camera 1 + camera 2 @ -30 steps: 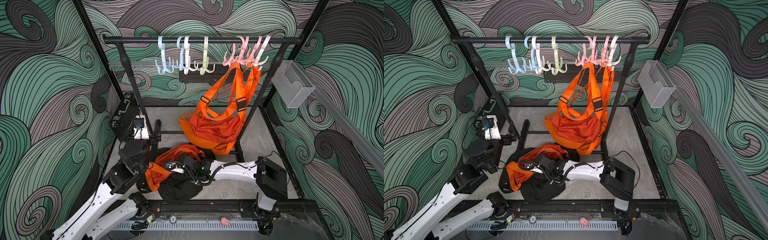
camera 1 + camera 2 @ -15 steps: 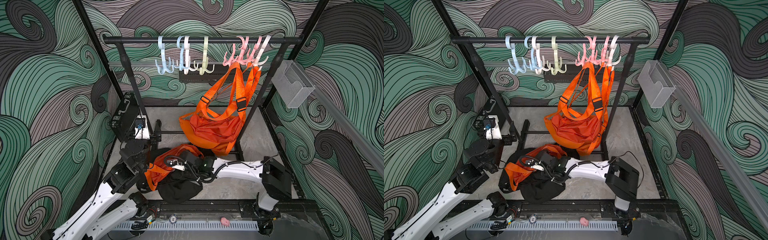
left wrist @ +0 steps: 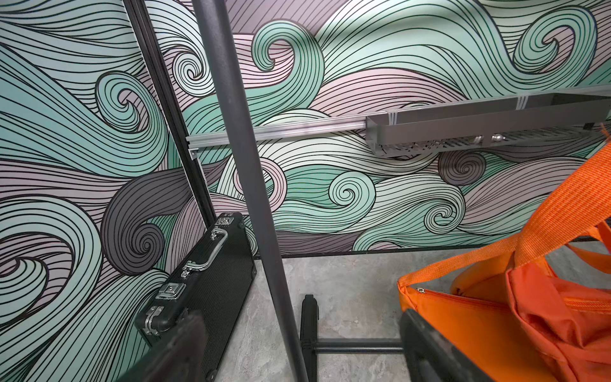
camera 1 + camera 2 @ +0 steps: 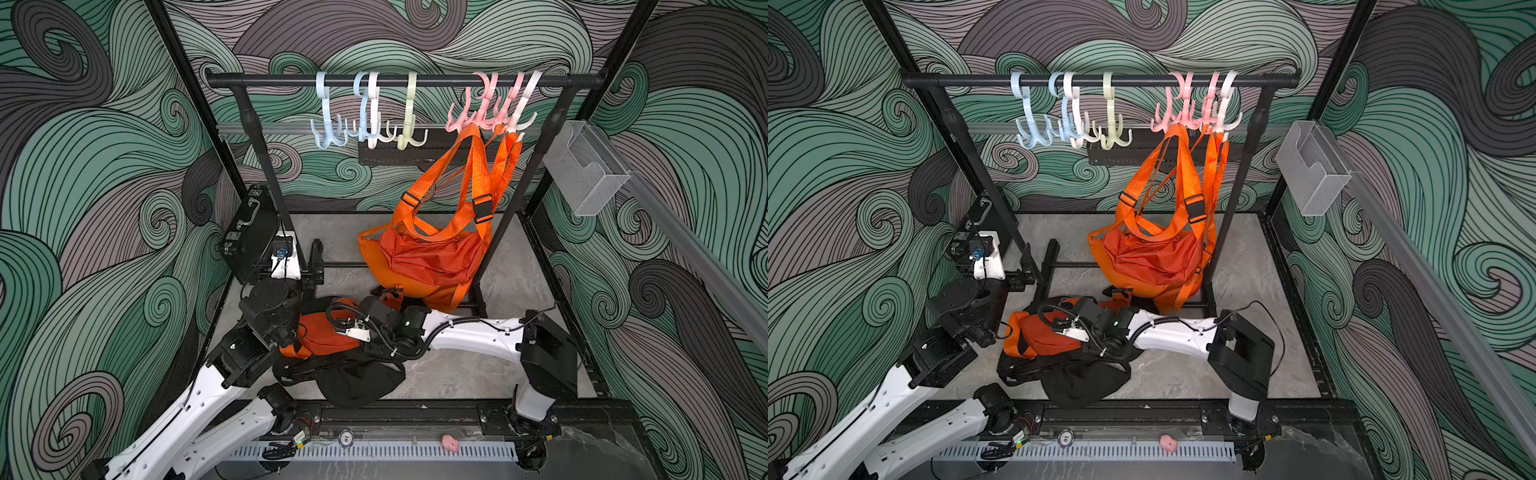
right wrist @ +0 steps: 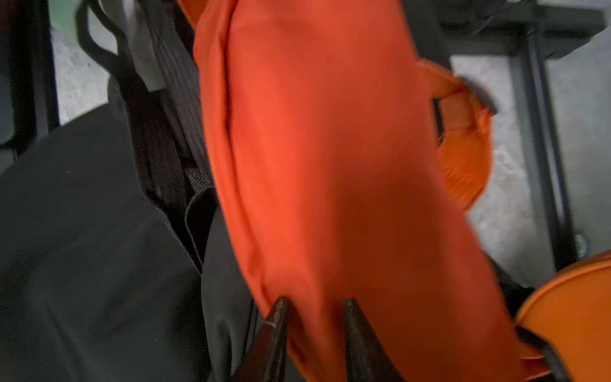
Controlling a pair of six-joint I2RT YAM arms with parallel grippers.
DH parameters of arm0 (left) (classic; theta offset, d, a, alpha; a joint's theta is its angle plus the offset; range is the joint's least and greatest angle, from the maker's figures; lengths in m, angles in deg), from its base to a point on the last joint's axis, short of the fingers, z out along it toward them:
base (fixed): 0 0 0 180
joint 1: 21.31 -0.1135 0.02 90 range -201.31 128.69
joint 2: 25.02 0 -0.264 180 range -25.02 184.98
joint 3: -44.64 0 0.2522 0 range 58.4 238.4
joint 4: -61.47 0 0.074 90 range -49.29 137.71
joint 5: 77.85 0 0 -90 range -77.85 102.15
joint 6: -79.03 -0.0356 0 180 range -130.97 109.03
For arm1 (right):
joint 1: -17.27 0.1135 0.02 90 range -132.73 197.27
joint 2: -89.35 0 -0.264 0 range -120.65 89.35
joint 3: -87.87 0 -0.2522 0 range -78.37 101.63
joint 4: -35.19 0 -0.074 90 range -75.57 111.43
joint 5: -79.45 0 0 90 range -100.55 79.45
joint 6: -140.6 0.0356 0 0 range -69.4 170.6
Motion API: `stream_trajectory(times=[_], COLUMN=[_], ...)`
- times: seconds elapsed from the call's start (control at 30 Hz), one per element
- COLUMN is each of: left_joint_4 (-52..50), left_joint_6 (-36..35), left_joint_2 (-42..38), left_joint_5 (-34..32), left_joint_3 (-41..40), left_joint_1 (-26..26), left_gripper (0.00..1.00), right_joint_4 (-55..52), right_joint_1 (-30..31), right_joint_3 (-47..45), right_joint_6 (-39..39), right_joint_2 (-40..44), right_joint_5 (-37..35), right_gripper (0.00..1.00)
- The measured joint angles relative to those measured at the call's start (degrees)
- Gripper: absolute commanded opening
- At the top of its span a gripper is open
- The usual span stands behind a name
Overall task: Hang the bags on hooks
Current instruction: Pick up the bag from the bag.
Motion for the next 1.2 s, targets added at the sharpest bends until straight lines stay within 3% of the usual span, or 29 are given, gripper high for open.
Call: stream_trajectory(times=[0.27,0.47,0.83,1.2], left_joint_4=[0.04,0.92,2.78,3.93], left_joint_6=[-0.04,-0.46,-1.09,-1.84], left_joint_2=[-0.02,-1.36,-2.05,-2.64], left_joint_5=[0.17,-0.52,-1.95,-2.08], left_joint_3=[0.0,-0.79,-1.75,-2.54], left_joint_1=[0.0,0.0,0.0,0.0], left_gripper=[0.91,0.91,0.9,0.89], right_joint_4=[1.99,5.92,8.94,9.38], right_joint_1=[-5.64,-5.75,-6.82,-9.29], right_joint_3=[2.08,2.8,14.56,18.82], right_joint_6=[4.94,4.85,4.09,3.3], right_joint_2=[3.08,2.14,-11.74,-14.64], right_joint_5=[5.57,3.78,-0.76,0.31], right_gripper=[0.58,0.65,0.62,0.56])
